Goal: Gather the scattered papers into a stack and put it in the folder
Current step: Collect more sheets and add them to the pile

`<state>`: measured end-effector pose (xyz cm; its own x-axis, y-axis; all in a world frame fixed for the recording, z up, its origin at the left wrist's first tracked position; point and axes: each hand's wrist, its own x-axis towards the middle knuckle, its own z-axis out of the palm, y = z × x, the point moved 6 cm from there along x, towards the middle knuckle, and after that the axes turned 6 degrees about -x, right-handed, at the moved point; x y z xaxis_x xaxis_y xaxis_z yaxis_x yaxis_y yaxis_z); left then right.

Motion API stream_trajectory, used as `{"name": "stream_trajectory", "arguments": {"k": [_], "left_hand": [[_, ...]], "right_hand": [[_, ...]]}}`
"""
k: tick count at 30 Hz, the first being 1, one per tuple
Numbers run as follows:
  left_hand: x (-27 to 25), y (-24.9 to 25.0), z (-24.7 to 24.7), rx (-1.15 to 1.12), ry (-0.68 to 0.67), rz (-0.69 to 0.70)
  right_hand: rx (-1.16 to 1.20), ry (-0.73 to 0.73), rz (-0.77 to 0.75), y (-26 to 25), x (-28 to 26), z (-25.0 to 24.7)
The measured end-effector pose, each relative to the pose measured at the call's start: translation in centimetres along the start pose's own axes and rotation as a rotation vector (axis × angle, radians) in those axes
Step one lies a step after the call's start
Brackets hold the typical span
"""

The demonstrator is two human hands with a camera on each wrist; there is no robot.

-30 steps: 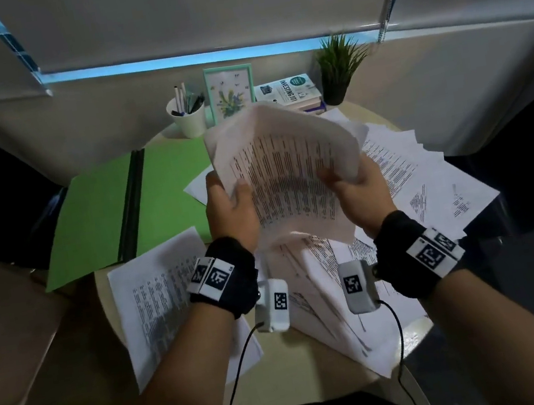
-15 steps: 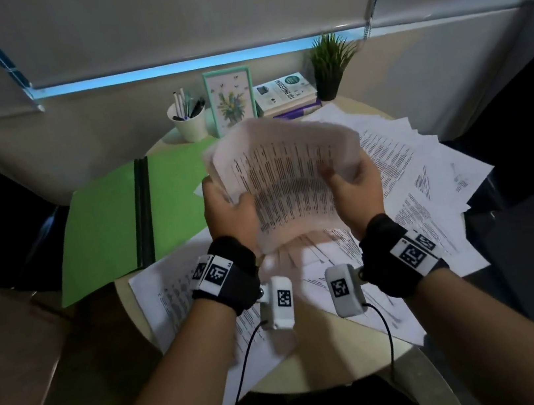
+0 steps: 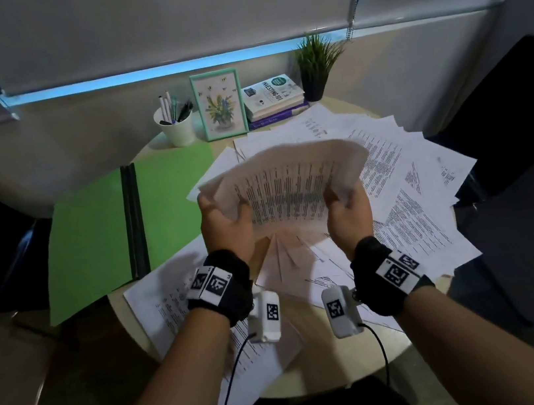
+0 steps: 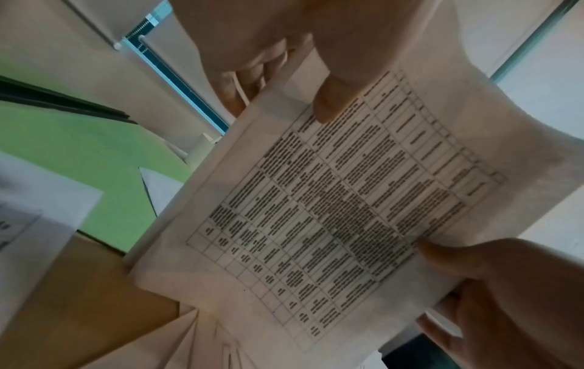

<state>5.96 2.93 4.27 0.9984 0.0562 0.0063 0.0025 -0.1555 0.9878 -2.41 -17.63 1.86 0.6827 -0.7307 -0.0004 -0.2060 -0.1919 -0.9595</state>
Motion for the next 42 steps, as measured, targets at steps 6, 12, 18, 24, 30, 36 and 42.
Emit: {"name": "stream_trajectory", "arguments": {"k": [6,12,18,24,30,36,42], "left_hand": [[0.5,0.7,0.8,0.000,-0.009,0.050],[1.2,2.9,-0.6,-0.063,0.035,0.136],[1.7,0.9,-3.3,-0.028,0.080,0.055],[0.8,-3.4,-8.5,0.068,0.130,-0.118],[-1.7,-10.8,-15.0,0.220,0.210,-0.329],[-3.1,-15.3,-18.4,0.252,0.238,-0.504],[-3.2,-18.2,-19.7,0.372,0.254,-0.614]], "right_hand": [[-0.112,0.016,-0.116,-2.2,0.9,0.1],[-0.034,-0.040,-0.242,-5.9,2.6,-0.2],[-0.068,-0.152,-0.194,-5.7,3.5,2.2],[-0.231,-0.379,-0.111,-2.8,1.9,9.0],[-0.369,-0.585,-0.072,1.2,-3.0,15.6],[-0.481,-0.705,0.004,4.8,-6.3,19.4],[-0.689,-0.766,0.007,6.4,-6.8,20.6]]}}
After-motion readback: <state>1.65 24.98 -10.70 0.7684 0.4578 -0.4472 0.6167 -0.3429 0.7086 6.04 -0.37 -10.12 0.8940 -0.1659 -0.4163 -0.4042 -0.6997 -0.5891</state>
